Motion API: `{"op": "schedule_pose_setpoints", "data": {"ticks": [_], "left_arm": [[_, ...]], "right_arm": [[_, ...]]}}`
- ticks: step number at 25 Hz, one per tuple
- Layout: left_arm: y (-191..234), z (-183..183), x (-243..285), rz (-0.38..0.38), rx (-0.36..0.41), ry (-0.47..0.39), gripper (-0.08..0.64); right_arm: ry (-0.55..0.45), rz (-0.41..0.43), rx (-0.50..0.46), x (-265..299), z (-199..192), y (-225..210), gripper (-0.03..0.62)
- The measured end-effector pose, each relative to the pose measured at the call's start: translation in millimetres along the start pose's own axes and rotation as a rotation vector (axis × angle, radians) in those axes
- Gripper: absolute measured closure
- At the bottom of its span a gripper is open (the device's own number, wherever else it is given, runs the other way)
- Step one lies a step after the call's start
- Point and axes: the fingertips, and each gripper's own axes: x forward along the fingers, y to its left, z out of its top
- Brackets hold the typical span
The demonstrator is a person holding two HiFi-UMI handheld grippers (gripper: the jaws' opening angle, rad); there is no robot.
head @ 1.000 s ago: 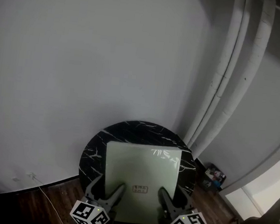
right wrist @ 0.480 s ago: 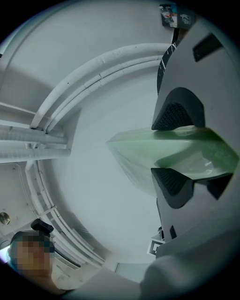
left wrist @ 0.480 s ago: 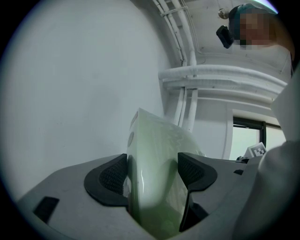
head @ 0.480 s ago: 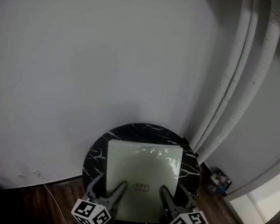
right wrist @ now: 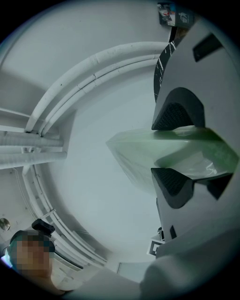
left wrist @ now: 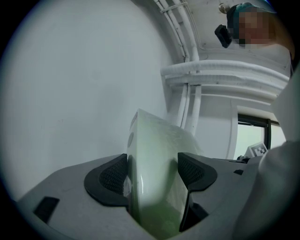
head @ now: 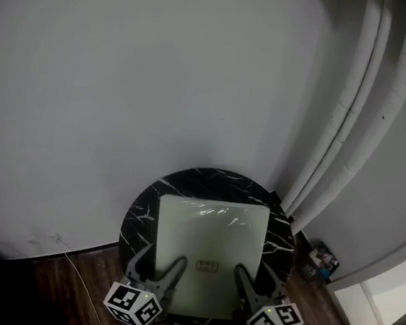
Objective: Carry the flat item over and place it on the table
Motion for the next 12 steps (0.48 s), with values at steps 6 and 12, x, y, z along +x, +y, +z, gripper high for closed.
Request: {"op": "schedule_pose_setpoints", "data": {"ticks": [6, 12], "left_arm": [[14.8, -19.0, 14.7, -0.003, -0.036, 0.04, 0.218], [34.2, -47.6, 29.7, -0.007, -0.076, 0.088, 0.218]], "right_arm": [[0.045, -0.032, 0.01, 12.9, -16.1, -12.5, 0.374], [0.095, -0.074, 0.019, 26.5, -41.9, -26.8, 0.374]]}}
